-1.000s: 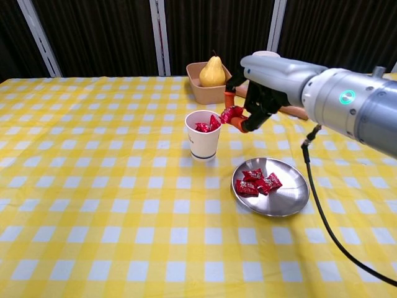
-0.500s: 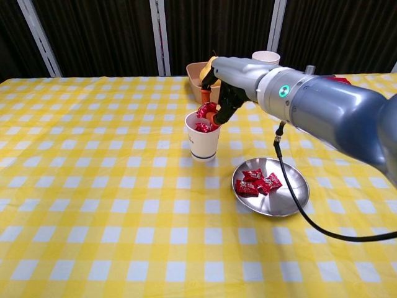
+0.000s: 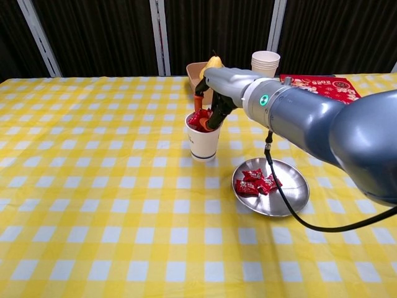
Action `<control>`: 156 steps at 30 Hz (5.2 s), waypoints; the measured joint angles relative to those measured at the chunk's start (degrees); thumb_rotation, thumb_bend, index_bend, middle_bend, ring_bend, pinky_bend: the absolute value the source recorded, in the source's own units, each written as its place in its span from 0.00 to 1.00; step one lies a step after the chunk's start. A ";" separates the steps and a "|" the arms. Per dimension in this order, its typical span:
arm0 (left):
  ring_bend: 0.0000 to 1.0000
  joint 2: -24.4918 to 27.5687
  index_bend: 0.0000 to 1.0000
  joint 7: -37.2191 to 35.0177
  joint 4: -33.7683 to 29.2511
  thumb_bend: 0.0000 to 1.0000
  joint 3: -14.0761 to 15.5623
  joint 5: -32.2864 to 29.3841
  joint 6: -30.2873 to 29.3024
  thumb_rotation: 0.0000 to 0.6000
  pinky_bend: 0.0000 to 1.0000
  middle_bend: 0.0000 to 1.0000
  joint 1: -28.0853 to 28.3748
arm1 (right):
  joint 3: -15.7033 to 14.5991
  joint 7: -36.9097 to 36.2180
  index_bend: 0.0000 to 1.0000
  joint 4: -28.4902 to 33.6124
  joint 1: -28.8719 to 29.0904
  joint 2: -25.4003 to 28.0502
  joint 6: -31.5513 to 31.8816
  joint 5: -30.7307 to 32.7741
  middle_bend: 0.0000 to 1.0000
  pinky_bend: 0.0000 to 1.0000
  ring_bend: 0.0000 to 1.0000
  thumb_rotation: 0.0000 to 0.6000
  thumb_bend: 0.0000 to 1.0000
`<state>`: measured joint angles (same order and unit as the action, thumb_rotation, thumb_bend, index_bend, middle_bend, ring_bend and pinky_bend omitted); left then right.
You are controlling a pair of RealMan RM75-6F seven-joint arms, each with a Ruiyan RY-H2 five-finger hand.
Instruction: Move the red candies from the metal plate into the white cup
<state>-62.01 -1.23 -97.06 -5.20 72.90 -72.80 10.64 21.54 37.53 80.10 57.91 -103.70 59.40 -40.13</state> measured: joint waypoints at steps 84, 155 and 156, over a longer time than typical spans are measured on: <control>0.00 -0.85 0.07 1.17 0.39 0.02 0.17 1.09 -1.52 1.00 0.00 0.00 -0.12 | -13.32 -6.61 0.58 6.50 -18.21 3.20 3.18 -8.72 0.94 1.00 0.97 1.00 0.48; 0.00 -0.28 0.07 0.37 -0.06 0.02 0.04 -0.18 -0.07 1.00 0.00 0.00 0.27 | -1.32 -5.56 0.40 -1.14 -2.52 -1.18 -2.27 -6.64 0.94 1.00 0.97 1.00 0.49; 0.00 -0.27 0.07 0.33 -0.06 0.02 0.05 -0.14 -0.07 1.00 0.00 0.00 0.26 | -1.35 -5.55 0.36 -1.09 -2.49 -1.19 -2.13 -6.72 0.94 1.00 0.97 1.00 0.48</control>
<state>-62.27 -0.89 -97.13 -5.15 72.76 -72.87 10.90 20.19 31.98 79.01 55.43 -104.89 57.27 -46.85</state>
